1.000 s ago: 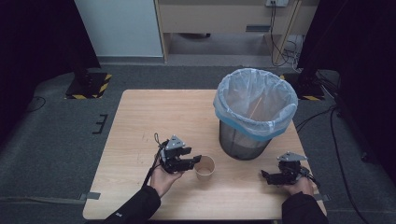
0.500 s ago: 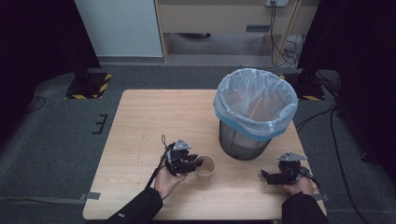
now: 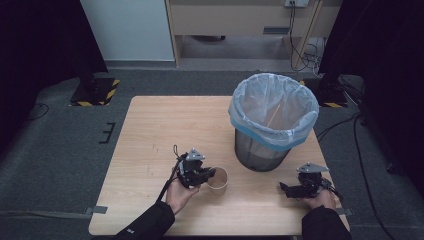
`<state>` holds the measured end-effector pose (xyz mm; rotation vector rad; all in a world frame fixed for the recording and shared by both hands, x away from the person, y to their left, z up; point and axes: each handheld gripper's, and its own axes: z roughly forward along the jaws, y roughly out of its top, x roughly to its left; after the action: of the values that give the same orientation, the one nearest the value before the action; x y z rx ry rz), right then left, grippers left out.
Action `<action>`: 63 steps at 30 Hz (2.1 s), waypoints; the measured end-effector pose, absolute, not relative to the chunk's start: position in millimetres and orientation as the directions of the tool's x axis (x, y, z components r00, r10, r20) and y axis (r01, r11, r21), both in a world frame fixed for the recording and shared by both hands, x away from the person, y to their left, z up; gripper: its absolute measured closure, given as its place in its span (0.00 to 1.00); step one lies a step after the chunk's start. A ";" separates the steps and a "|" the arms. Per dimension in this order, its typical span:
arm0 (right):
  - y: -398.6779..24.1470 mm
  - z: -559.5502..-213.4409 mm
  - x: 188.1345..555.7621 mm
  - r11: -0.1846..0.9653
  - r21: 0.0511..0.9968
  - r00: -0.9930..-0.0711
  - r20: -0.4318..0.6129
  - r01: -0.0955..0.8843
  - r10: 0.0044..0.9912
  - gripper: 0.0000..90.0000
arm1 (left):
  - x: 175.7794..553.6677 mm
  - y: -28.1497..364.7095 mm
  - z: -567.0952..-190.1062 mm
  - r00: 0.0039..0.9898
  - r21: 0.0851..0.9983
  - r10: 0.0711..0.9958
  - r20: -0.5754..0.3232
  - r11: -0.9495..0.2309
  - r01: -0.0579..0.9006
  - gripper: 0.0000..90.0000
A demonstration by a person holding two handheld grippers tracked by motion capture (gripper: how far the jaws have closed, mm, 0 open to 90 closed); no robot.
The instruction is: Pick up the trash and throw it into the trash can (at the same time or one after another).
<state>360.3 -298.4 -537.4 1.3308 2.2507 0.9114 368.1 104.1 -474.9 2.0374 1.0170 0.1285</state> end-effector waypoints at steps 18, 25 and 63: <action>-298.4 -537.3 360.5 0.346 0.691 -0.486 0.009 0.635 0.874 0.00 | 365.3 130.8 -437.4 0.651 0.805 0.712 -0.265 -0.209 0.556 0.91; -298.4 -537.4 360.5 0.346 0.692 -0.487 0.009 0.634 0.874 0.00 | 364.0 148.6 -417.4 0.635 0.845 0.726 -0.261 -0.147 0.515 0.91; -298.6 -538.0 359.9 0.341 0.697 -0.486 0.012 0.631 0.874 0.00 | 358.8 179.7 -337.3 0.629 0.944 0.742 -0.231 0.013 0.331 0.91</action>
<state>359.9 -298.6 -538.0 1.3289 2.2471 0.9209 358.8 179.7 -337.3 1.5829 0.9161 0.4029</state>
